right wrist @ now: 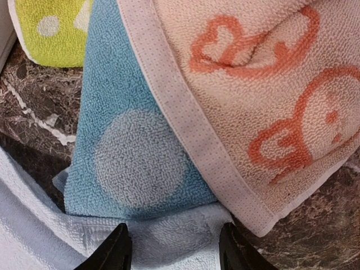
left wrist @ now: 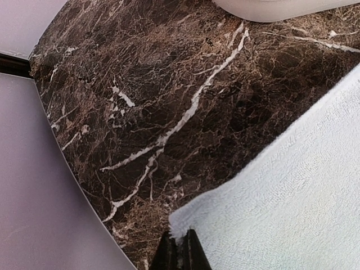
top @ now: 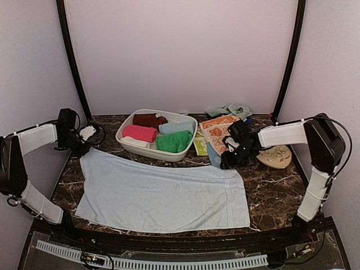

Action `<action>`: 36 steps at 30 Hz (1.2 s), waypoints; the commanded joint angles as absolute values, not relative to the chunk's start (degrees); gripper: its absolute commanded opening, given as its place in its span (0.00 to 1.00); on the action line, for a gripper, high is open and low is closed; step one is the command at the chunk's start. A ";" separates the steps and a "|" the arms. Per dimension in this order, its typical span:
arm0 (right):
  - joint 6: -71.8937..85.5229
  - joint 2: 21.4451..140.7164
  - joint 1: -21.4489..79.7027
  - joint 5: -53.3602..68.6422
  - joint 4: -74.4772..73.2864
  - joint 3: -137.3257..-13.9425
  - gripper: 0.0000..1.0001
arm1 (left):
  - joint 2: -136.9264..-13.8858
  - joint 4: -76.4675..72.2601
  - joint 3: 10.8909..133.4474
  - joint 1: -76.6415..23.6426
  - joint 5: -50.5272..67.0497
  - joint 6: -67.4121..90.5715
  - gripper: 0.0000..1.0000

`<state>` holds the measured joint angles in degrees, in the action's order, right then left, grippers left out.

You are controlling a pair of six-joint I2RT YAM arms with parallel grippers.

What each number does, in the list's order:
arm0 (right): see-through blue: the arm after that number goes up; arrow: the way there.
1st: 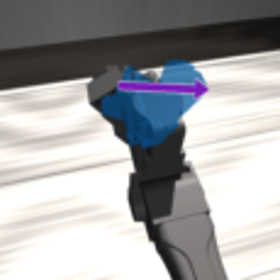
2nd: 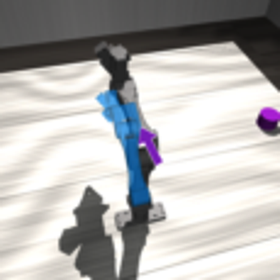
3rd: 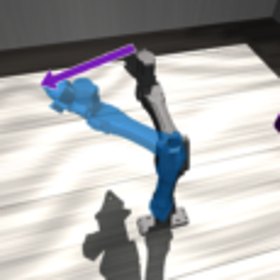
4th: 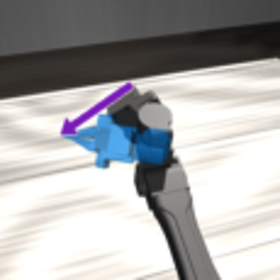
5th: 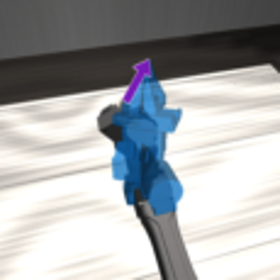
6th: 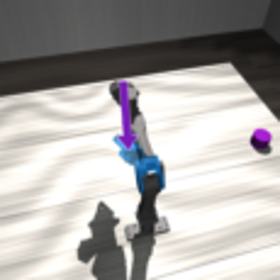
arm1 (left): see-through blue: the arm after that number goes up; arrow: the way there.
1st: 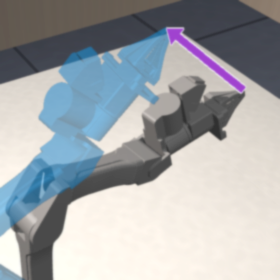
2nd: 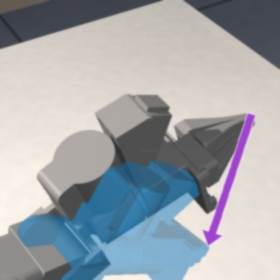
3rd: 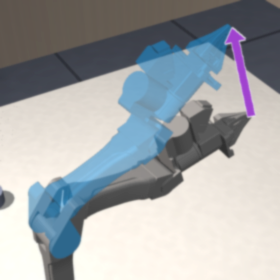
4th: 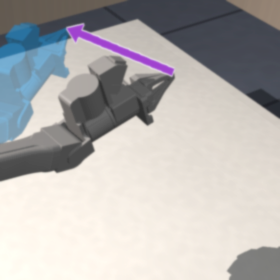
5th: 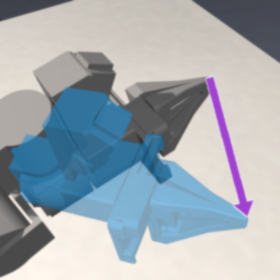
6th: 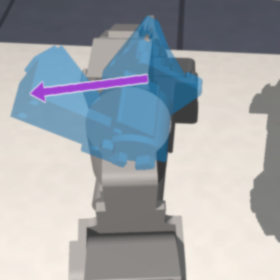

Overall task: Roll the towels
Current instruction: Pick up the towel from the center of the board.

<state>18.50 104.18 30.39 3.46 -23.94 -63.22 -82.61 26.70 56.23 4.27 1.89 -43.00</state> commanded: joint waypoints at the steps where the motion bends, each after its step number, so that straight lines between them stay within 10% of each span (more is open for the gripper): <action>1: 18.98 104.78 30.85 4.39 -22.32 -62.00 0.52 | -81.70 27.43 56.75 4.48 1.95 -43.74 0.00; 12: 20.24 101.35 30.70 1.23 -20.65 -60.22 0.00 | -80.86 28.77 56.69 4.48 2.74 -42.82 0.00; 36: 22.76 91.80 27.98 -8.25 -24.84 -64.02 0.00 | -79.94 27.95 62.58 4.48 2.26 -40.17 0.00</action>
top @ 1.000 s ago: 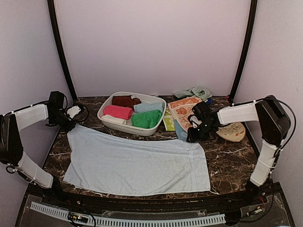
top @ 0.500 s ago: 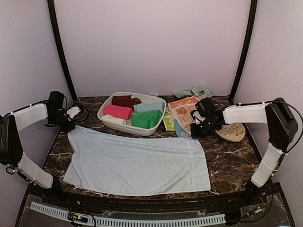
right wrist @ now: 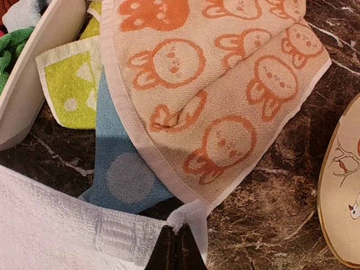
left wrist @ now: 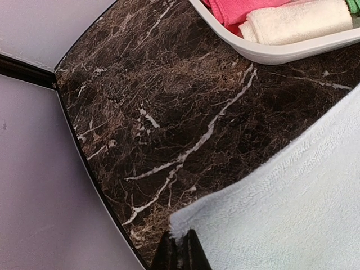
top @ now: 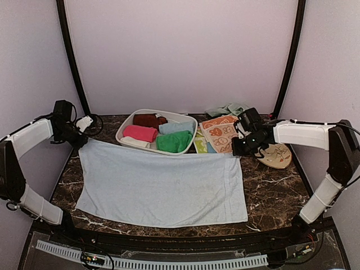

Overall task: Roll the towels
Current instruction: Pick up the towel from the center of the board, then fold the towel at the center of the board.

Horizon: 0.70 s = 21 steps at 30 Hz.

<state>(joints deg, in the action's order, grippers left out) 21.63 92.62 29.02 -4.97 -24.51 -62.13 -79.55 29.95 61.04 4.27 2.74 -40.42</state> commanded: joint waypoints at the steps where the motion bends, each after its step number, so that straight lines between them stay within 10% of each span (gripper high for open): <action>1: 22.84 91.76 27.89 -8.63 -24.98 -64.21 0.00 | -80.32 27.62 62.46 4.48 2.33 -40.32 0.00; 21: 24.76 77.43 27.74 -9.67 -28.63 -55.09 0.00 | -73.32 28.36 56.71 4.54 2.27 -43.37 0.00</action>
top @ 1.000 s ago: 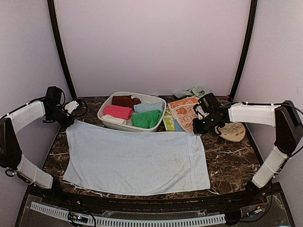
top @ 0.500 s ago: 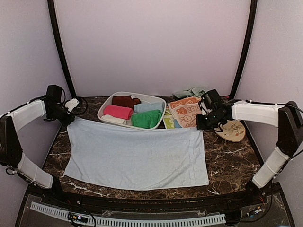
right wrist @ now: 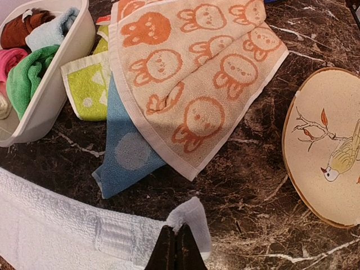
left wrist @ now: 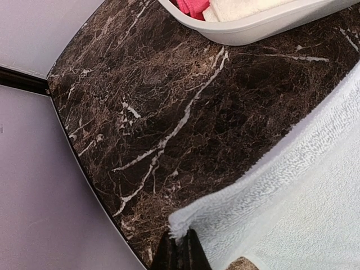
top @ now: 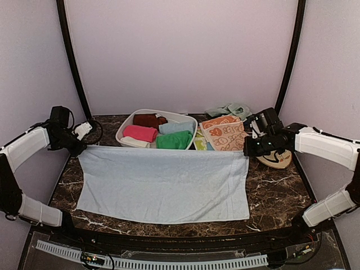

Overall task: Roll the towels
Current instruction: Fold the towel at the center of the board.

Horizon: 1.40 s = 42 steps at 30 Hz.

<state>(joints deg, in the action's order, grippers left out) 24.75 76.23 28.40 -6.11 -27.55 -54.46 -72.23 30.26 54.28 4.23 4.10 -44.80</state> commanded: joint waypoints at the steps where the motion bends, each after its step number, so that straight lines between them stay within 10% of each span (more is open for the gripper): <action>1: 24.51 78.12 27.77 -9.81 -28.36 -55.43 0.00 | -73.90 28.07 57.52 4.49 2.14 -42.98 0.00; 22: 19.41 89.84 23.43 -13.04 -27.57 -68.28 0.00 | -88.95 23.42 66.40 4.48 4.32 -40.28 0.00; 42: 29.83 74.12 28.37 -7.95 -35.79 -50.81 0.00 | -67.43 34.76 45.73 3.78 9.88 -49.29 0.00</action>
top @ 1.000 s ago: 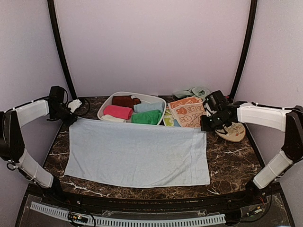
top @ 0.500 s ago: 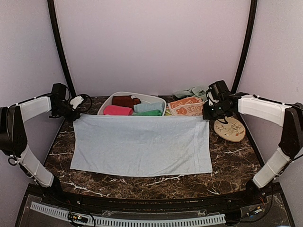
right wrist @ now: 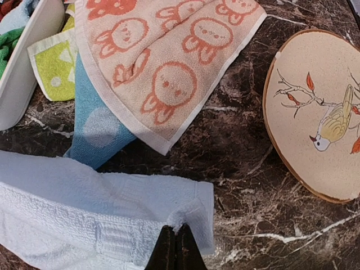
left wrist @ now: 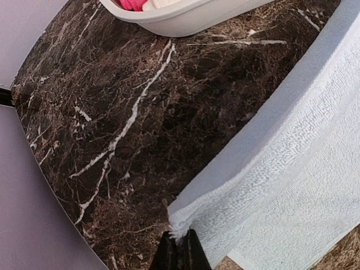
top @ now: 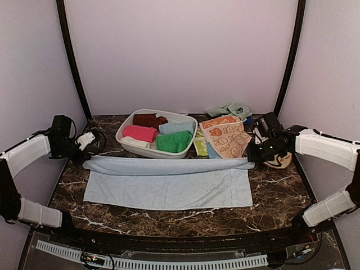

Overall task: Roll the towels
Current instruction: Fold the towel at the center of the board.

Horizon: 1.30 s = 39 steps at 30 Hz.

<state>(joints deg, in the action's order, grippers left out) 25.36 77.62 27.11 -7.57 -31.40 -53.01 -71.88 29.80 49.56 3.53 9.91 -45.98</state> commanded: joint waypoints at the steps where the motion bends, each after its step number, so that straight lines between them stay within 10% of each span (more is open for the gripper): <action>1: 30.68 73.04 28.87 -8.10 -36.50 -49.92 0.00 | -66.15 35.14 44.55 3.77 9.58 -49.72 0.00; 19: 42.56 66.00 40.24 -10.02 -42.30 -40.93 0.00 | -53.72 38.39 29.26 3.78 6.87 -55.91 0.01; 29: 48.25 64.07 47.28 -8.74 -44.82 -36.59 0.14 | -48.10 44.25 26.61 3.78 6.53 -58.81 0.46; 39: 46.72 61.33 49.44 -9.87 -55.21 -43.45 0.42 | -48.77 53.13 34.60 3.75 6.89 -61.50 0.59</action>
